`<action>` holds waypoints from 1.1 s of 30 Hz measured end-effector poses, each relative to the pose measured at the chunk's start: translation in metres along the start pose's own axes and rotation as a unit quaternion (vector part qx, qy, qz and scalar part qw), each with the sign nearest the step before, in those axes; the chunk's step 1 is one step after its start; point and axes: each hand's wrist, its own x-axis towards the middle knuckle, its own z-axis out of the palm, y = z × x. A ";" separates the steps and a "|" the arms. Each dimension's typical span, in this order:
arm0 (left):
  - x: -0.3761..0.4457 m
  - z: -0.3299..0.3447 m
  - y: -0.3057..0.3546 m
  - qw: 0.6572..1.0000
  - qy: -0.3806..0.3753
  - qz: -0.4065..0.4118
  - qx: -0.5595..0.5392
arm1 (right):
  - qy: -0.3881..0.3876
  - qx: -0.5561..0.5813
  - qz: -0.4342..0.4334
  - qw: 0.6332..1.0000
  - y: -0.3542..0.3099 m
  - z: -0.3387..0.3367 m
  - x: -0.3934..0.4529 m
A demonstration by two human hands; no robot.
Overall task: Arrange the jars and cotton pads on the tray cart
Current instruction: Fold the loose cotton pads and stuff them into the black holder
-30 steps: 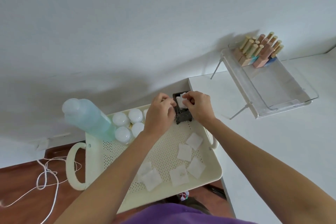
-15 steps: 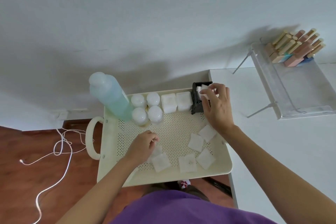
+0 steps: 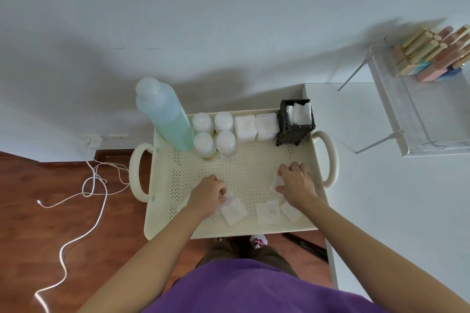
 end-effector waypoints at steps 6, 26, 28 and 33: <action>-0.016 -0.012 0.010 0.995 0.086 0.024 -0.052 | 0.030 0.027 -0.058 0.997 -0.004 0.001 -0.005; 0.009 -0.124 0.125 0.935 0.179 0.134 -0.276 | 0.231 0.427 0.058 0.872 0.019 -0.110 -0.024; 0.024 -0.125 0.141 0.927 0.178 0.137 -0.302 | 0.252 0.435 0.070 0.861 0.027 -0.118 -0.024; 0.066 -0.117 0.170 0.915 0.163 0.106 -0.354 | 0.284 0.418 0.075 0.860 0.042 -0.136 -0.017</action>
